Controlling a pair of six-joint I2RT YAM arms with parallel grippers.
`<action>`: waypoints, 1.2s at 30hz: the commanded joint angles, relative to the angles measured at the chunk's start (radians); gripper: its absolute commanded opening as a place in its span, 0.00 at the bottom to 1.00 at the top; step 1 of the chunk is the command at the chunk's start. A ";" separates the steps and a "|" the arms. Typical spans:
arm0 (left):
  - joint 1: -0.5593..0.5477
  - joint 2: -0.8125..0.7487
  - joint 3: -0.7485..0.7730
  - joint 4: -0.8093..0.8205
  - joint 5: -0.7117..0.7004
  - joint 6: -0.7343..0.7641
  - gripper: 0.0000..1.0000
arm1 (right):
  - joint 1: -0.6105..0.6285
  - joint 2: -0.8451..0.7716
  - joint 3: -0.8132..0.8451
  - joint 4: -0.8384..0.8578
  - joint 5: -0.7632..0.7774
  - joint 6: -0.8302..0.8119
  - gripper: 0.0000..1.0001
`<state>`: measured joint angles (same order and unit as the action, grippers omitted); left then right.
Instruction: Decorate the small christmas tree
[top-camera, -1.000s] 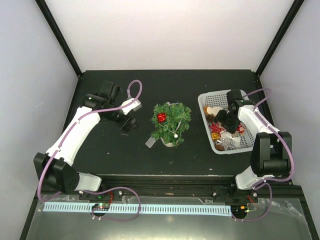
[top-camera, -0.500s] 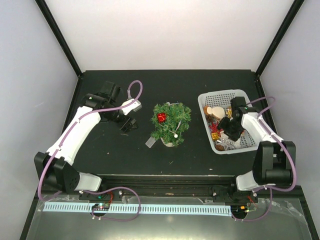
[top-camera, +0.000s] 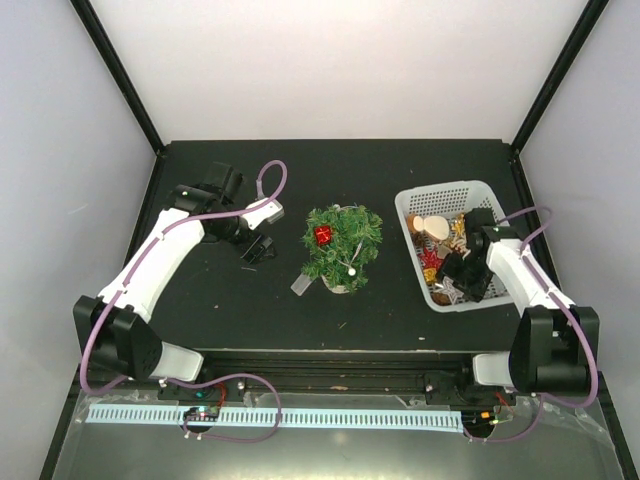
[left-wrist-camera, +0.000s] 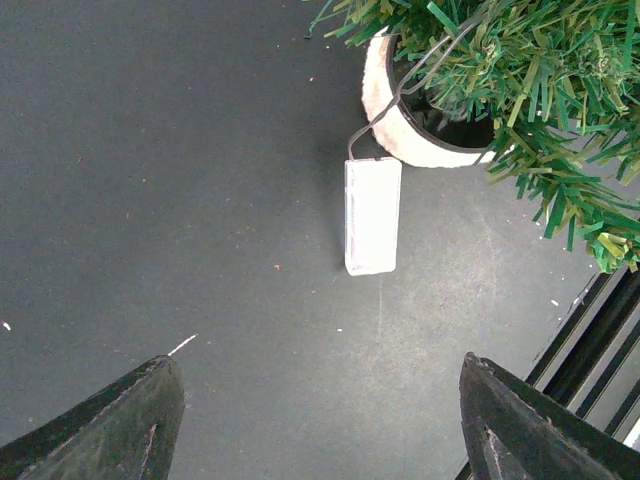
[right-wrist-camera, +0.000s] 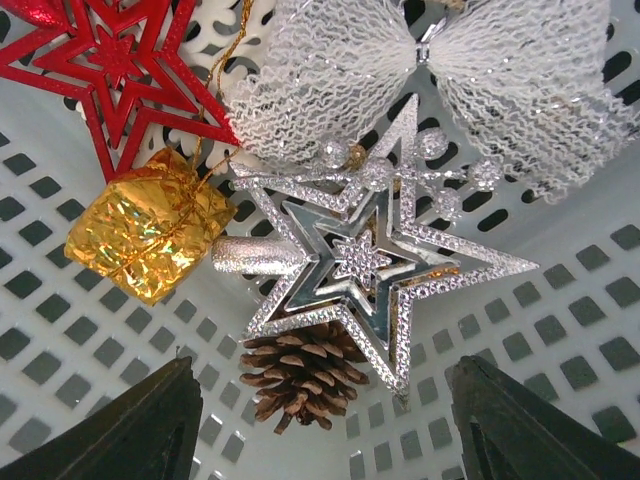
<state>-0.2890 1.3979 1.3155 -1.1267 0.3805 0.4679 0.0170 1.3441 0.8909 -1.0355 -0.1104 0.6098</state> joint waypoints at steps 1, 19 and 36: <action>0.007 0.011 0.011 0.015 0.031 0.012 0.76 | 0.012 -0.015 -0.057 -0.030 -0.002 -0.001 0.70; 0.011 -0.001 0.000 0.028 0.037 0.009 0.76 | 0.035 0.102 -0.124 0.122 -0.005 0.016 0.56; 0.011 -0.004 0.005 0.026 0.037 0.009 0.76 | 0.035 0.053 -0.056 0.067 0.030 0.004 0.21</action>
<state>-0.2825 1.4029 1.3136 -1.1076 0.3973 0.4706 0.0490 1.4296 0.8074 -0.9661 -0.1078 0.6273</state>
